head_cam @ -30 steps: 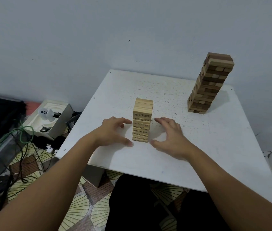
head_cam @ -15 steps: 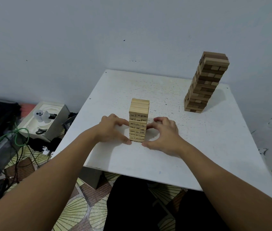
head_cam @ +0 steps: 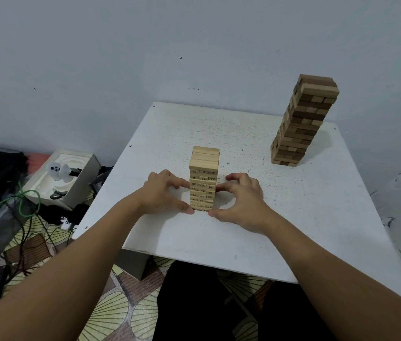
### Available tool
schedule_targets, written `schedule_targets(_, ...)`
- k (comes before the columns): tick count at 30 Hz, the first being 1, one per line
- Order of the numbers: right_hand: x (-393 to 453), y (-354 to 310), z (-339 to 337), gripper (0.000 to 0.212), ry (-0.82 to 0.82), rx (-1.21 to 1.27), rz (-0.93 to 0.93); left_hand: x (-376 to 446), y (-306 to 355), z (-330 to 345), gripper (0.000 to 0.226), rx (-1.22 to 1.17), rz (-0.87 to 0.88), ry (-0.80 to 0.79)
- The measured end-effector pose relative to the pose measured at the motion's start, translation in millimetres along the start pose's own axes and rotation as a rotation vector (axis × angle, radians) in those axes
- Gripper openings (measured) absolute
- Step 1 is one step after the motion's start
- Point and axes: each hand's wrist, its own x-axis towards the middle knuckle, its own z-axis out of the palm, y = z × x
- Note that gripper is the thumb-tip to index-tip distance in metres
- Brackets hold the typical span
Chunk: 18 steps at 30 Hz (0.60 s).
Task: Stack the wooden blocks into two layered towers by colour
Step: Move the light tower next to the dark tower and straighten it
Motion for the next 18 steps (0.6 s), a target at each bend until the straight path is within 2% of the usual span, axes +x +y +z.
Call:
schedule_targets(8,-0.1,1.4,1.3,0.057,0.015,-0.001,0.002,-0.1,0.3,-0.3,0.063,-0.031,-0.019,-0.016)
schedule_targets(18,0.5,2.2,2.1,0.054,0.031,-0.006,-0.011,2.7,-6.6,2.4,0.057,-0.111,0.013,0.000)
